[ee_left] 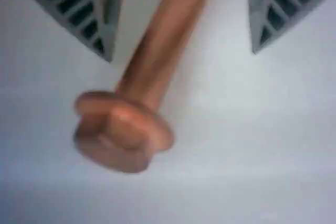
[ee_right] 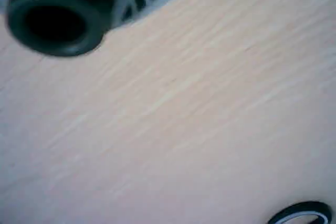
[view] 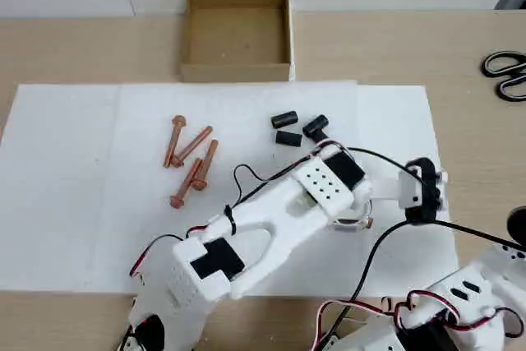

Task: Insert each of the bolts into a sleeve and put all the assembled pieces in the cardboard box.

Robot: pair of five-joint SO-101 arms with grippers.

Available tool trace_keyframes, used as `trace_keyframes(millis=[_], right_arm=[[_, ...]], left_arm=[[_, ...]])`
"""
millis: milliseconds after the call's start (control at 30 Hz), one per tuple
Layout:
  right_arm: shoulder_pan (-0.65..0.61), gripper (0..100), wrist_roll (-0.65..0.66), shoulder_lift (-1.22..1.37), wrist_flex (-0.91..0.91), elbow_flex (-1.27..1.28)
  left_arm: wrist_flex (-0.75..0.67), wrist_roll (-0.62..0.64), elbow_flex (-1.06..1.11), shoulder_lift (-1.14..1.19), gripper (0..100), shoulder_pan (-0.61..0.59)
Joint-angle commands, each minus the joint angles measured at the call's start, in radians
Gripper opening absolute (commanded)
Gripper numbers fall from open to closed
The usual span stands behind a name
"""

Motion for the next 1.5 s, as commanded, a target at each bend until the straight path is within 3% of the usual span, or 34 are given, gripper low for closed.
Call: trace_keyframes(millis=[0, 300, 833, 1067, 1467], right_arm=[[0.008, 0.4, 0.005, -0.008, -0.001, -0.052], [0.005, 0.4, 0.009, -0.010, -0.001, -0.055], [0.005, 0.4, 0.005, -0.012, -0.001, -0.055], [0.005, 0.4, 0.005, -0.012, -0.001, -0.055], [0.005, 0.4, 0.005, -0.012, -0.001, -0.055]], left_arm=[[-0.018, -0.006, -0.041, -0.005, 16, 0.011], [-0.072, -0.002, -0.027, -0.003, 0, 0.012], [-0.074, 0.043, 0.004, -0.005, 1, 0.012], [-0.066, 0.049, -0.018, -0.009, 12, 0.006], [-0.021, 0.077, -0.133, -0.008, 13, -0.052]])
